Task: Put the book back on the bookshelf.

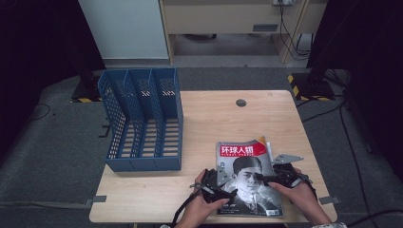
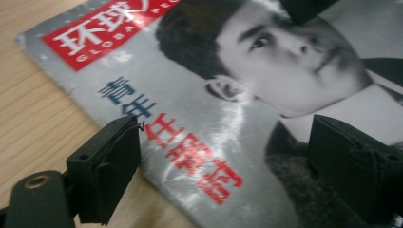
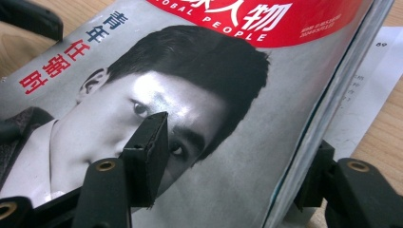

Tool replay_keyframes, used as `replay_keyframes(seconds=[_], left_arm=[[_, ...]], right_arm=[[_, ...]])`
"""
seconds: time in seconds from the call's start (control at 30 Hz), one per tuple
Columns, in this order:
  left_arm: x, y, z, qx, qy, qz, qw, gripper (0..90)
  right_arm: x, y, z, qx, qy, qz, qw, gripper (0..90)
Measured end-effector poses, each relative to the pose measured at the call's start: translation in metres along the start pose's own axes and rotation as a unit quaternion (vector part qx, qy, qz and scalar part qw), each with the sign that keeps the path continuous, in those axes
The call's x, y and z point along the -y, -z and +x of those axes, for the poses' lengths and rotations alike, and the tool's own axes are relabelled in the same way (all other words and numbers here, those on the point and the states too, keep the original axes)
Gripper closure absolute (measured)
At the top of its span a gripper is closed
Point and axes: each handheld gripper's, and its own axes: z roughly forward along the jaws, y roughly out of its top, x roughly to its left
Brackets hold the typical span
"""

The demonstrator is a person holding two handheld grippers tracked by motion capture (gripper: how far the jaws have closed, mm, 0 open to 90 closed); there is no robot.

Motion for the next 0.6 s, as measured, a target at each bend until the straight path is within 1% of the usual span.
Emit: replay_keyframes(seconds=[0.03, 0.07, 0.1, 0.13, 0.17, 0.23, 0.3, 0.33, 0.4, 0.5, 0.53, 0.6], left_arm=[[0.0, 0.0, 0.0, 0.0, 0.0, 0.0, 1.0, 10.1], [0.0, 0.0, 0.003, -0.009, 0.006, 0.001, 0.9999, 10.1], [0.001, 0.001, 0.006, -0.013, 0.014, 0.005, 0.9998, 9.9], [0.002, 0.001, 0.008, -0.01, 0.023, 0.006, 0.9997, 10.2], [0.002, 0.0, 0.011, 0.0, 0.033, 0.01, 0.9994, 10.7], [0.002, 0.0, 0.013, 0.015, 0.04, 0.012, 0.999, 11.7], [0.002, -0.001, 0.012, 0.019, 0.034, 0.013, 0.9992, 13.0], [0.002, -0.001, 0.012, 0.019, 0.034, 0.013, 0.9992, 13.0], [0.001, -0.001, 0.012, 0.019, 0.033, 0.012, 0.9992, 13.0], [0.001, -0.001, 0.012, 0.019, 0.032, 0.012, 0.9992, 13.0], [0.001, -0.001, 0.012, 0.02, 0.033, 0.012, 0.9992, 13.0], [0.001, -0.001, 0.012, 0.019, 0.032, 0.012, 0.9992, 13.0]], right_arm=[[0.0, 0.0, 0.0, 0.0, 0.0, 0.0, 1.0, 40.0], [0.0, 0.0, 0.0, 0.0, 0.0, 0.001, 1.0, 40.1], [0.0, 0.0, 0.0, -0.001, 0.002, 0.0, 1.0, 40.1], [0.0, 0.0, 0.0, 0.001, 0.005, 0.0, 1.0, 40.1], [0.0, 0.0, 0.001, 0.001, 0.003, 0.0, 1.0, 39.9], [0.0, 0.0, 0.001, 0.001, 0.003, 0.0, 1.0, 39.6], [0.0, -0.001, 0.0, -0.002, 0.0, 0.0, 1.0, 36.5], [0.0, -0.001, 0.0, -0.002, 0.0, 0.0, 1.0, 36.5], [-0.001, -0.002, 0.0, -0.005, 0.011, 0.001, 0.9999, 36.3], [-0.002, -0.003, 0.001, -0.003, 0.016, 0.001, 0.9999, 36.3], [-0.002, -0.003, 0.001, -0.005, 0.016, 0.0, 0.9999, 36.7], [-0.003, -0.002, 0.002, -0.009, 0.019, -0.005, 0.9998, 40.8]])
